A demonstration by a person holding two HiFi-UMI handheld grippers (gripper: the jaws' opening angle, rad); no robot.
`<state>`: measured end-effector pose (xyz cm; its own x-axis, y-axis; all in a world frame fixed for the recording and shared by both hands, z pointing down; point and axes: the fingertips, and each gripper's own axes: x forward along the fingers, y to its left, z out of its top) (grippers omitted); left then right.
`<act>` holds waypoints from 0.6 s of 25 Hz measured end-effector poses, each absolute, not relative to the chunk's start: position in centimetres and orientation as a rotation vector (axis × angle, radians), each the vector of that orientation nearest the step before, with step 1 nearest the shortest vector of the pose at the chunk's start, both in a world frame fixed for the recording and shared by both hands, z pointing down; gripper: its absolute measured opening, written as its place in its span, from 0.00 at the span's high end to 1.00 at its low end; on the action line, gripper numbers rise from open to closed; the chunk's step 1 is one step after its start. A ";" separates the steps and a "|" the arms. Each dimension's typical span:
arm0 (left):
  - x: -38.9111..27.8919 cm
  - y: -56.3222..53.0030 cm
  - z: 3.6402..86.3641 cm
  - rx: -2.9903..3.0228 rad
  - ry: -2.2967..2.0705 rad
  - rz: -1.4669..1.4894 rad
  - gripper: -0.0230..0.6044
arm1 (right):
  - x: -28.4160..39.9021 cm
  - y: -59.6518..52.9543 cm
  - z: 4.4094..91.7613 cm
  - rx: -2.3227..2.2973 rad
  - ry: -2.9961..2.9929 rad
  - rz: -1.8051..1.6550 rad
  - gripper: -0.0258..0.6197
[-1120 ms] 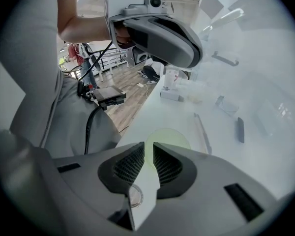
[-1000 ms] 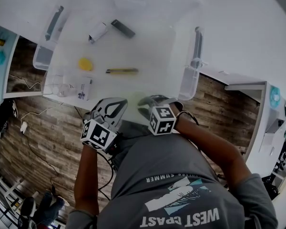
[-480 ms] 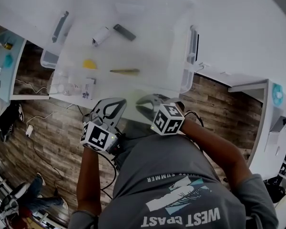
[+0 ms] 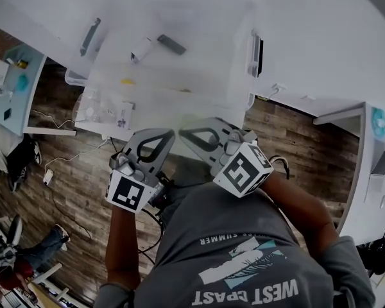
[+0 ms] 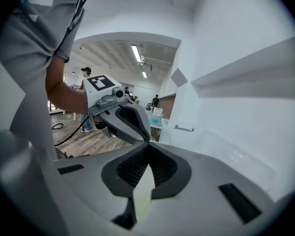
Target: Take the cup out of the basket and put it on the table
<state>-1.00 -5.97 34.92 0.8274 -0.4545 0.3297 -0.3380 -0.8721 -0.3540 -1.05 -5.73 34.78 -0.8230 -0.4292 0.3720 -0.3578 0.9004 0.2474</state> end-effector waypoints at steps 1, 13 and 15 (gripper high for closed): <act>-0.9 -5.5 34.5 -2.723 0.603 -0.589 0.95 | -0.9 -5.4 34.0 0.587 -2.650 -0.244 0.94; -3.7 -1.6 32.0 -2.655 0.619 -0.606 0.95 | -1.0 -1.6 30.4 0.680 -2.666 -0.313 0.94; -5.0 -0.9 31.9 -2.654 0.640 -0.614 0.95 | -1.2 -1.0 30.0 0.690 -2.666 -0.308 0.94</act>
